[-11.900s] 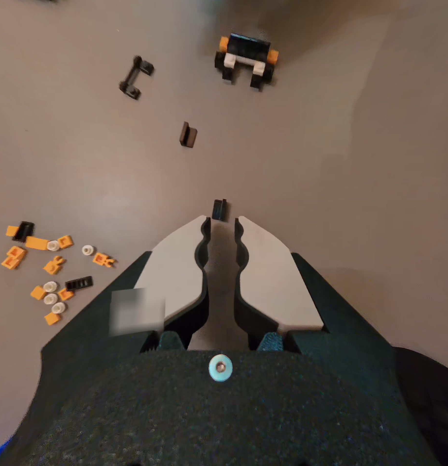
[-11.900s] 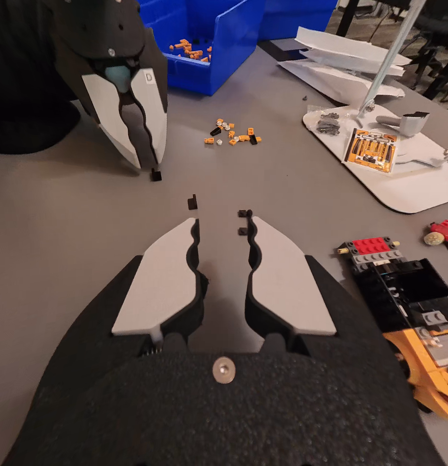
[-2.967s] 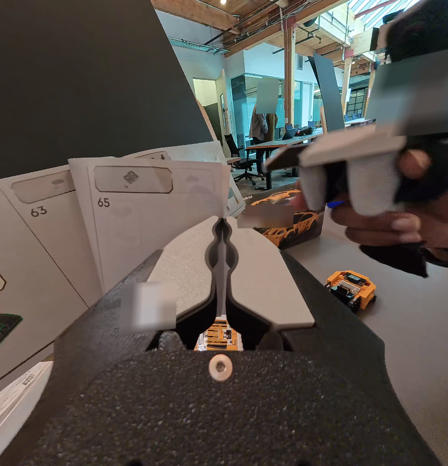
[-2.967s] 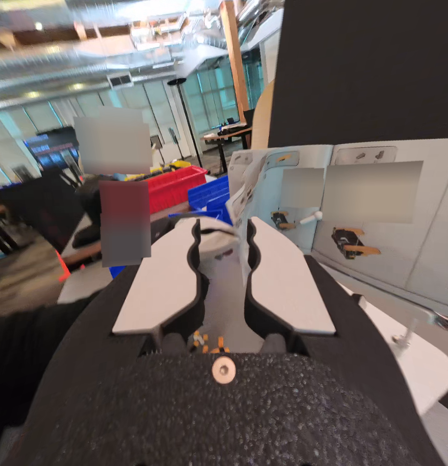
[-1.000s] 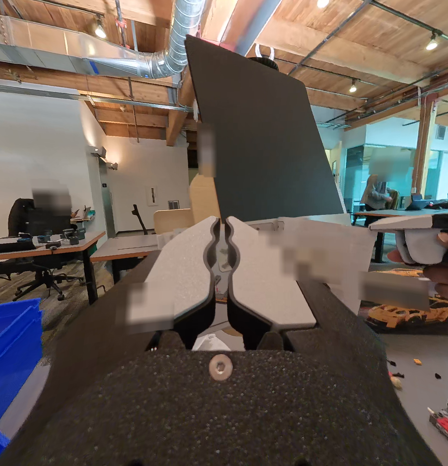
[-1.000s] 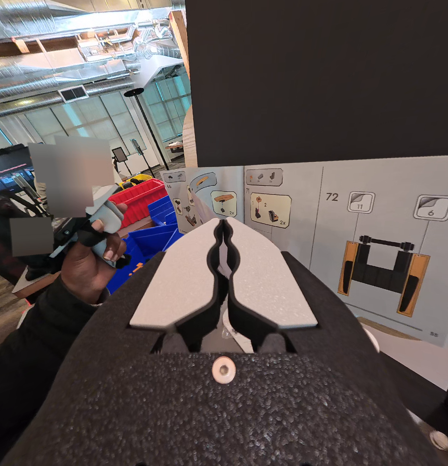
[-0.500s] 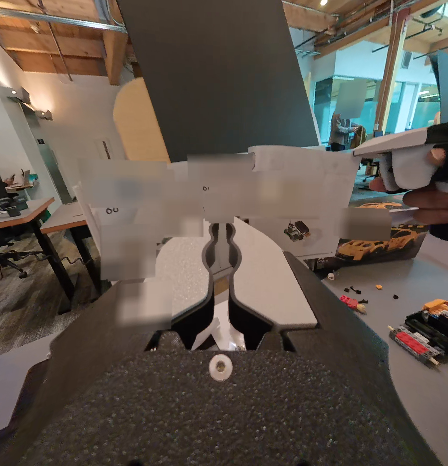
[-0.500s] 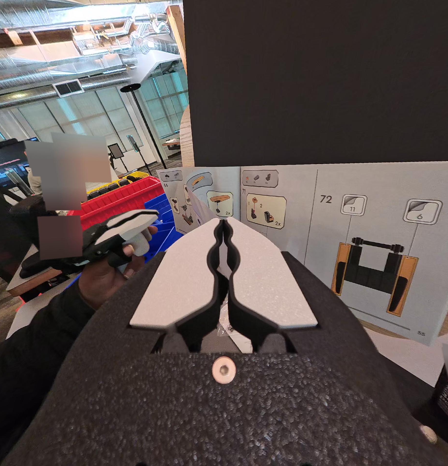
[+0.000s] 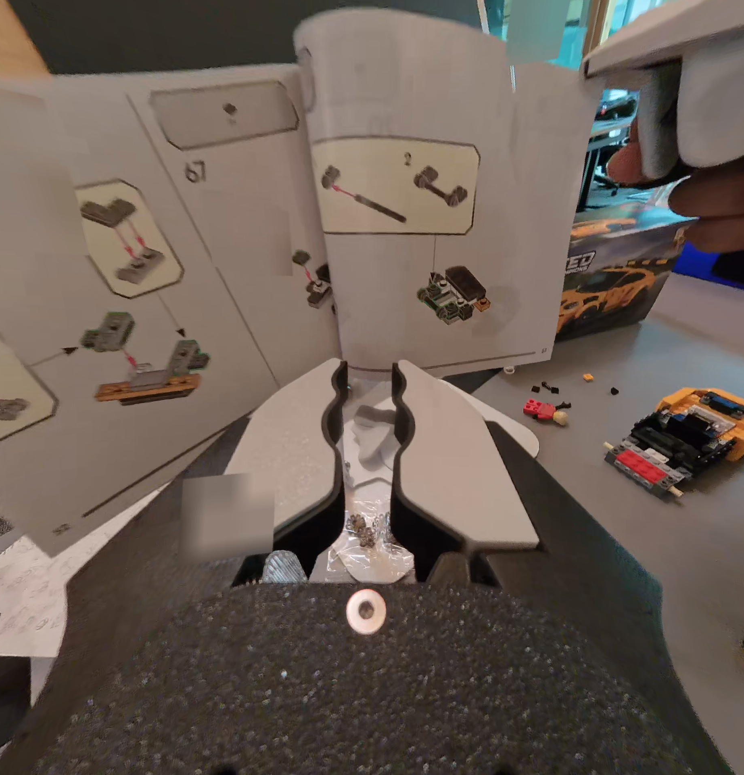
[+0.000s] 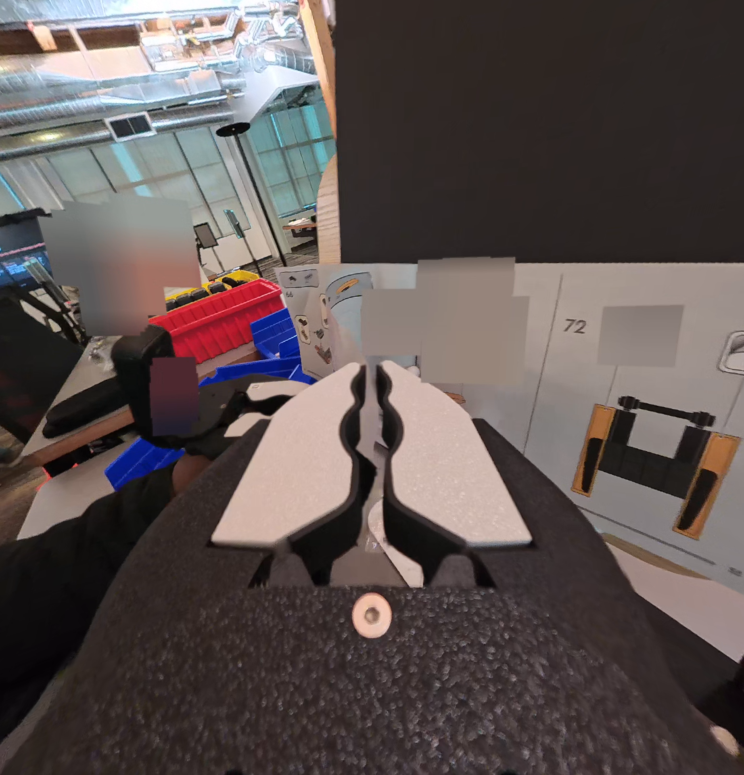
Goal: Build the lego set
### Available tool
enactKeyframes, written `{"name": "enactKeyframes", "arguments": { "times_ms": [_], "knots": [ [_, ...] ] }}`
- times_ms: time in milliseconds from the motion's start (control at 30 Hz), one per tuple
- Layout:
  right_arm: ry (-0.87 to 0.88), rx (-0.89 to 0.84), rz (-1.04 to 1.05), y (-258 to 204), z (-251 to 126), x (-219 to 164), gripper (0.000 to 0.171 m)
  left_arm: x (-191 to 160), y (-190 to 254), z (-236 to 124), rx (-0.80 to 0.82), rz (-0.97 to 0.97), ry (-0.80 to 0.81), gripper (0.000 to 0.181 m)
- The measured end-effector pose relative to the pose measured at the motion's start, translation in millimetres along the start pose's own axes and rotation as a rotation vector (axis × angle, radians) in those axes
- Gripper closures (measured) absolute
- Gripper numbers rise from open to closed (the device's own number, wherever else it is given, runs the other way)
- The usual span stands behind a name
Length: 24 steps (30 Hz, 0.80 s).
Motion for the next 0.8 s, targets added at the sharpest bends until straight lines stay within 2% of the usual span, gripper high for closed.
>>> {"name": "enactKeyframes", "arguments": {
  "times_ms": [167,333,400,500,567,667,800],
  "knots": [
    [-0.079,0.073,-0.044,-13.3,5.3,-25.9,0.129,-2.5,6.3,6.0,-0.024,0.0,-0.009,0.162],
    [-0.118,0.193,-0.059,-38.6,13.5,-55.8,0.107,-2.3,8.2,8.4,-0.026,-0.001,-0.007,0.162],
    [-0.116,0.221,-0.051,-51.0,19.1,-59.6,0.11,-2.1,8.5,9.0,-0.024,0.003,-0.007,0.162],
    [-0.123,0.165,-0.112,-57.2,29.4,-61.3,0.149,-1.5,9.1,9.0,-0.027,0.01,-0.005,0.162],
    [-0.109,0.156,-0.129,-59.6,35.7,-53.6,0.167,-0.3,5.6,6.6,-0.018,0.025,-0.001,0.162],
    [-0.137,0.201,-0.06,-65.1,47.9,-38.2,0.169,-0.8,-5.6,-1.0,-0.025,0.041,-0.031,0.165],
    [-0.231,0.235,-0.074,-70.2,73.1,-24.2,0.166,-25.3,3.2,-13.9,-0.226,0.012,-0.258,0.169]
  ]
}}
Point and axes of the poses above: each gripper's, where its closed fingertips meet, z out along the fingers, x out of its top, y = z × x across the jaws, the point moved 4 cm from there along -z, back along the fingers, and after that the axes turned 4 degrees about x, right-handed, at the moved point
